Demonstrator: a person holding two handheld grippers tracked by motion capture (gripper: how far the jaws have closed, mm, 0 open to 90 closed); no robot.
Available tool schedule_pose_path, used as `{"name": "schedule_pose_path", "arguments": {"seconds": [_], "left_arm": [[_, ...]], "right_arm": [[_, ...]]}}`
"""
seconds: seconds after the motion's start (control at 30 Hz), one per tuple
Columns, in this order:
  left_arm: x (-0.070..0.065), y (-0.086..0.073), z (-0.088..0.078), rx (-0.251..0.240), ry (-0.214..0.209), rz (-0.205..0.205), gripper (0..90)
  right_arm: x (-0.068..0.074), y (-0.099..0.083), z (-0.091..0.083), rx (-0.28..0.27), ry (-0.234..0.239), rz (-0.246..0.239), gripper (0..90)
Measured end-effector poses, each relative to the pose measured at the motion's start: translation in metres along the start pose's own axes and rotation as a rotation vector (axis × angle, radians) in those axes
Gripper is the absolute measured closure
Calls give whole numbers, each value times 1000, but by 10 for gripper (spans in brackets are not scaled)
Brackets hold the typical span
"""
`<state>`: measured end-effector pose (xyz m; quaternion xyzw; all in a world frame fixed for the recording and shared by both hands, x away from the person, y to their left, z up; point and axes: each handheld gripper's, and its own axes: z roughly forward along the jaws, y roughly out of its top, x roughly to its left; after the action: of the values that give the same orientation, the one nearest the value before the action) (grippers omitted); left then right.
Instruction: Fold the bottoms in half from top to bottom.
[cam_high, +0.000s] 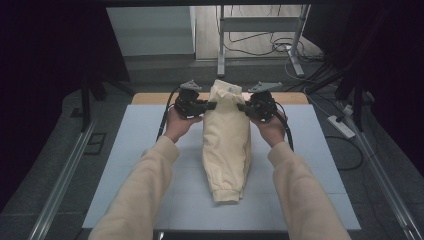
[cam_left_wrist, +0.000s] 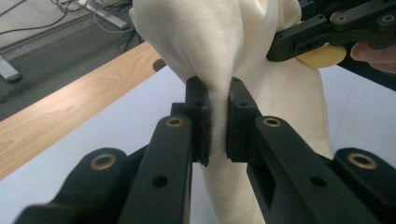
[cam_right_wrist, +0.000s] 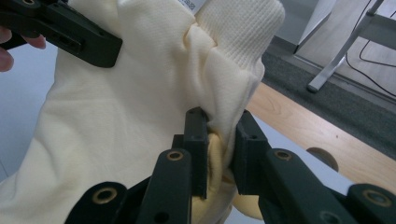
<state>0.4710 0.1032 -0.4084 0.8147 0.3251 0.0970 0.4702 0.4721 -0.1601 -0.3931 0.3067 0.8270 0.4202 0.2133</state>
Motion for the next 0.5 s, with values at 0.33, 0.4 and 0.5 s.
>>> {"name": "schedule_pose_path", "arguments": {"seconds": [0.33,0.4,0.5], "left_arm": [[7,-1,8,23,1,10,817],[9,10,2,7,8,23,817],[9,24,-6,-24,27,36,817]], "right_arm": [[-1,-14,10,21,1,6,776],[-4,-4,6,6,-9,-4,775],[-6,14,-3,-26,-33,-19,775]]}}
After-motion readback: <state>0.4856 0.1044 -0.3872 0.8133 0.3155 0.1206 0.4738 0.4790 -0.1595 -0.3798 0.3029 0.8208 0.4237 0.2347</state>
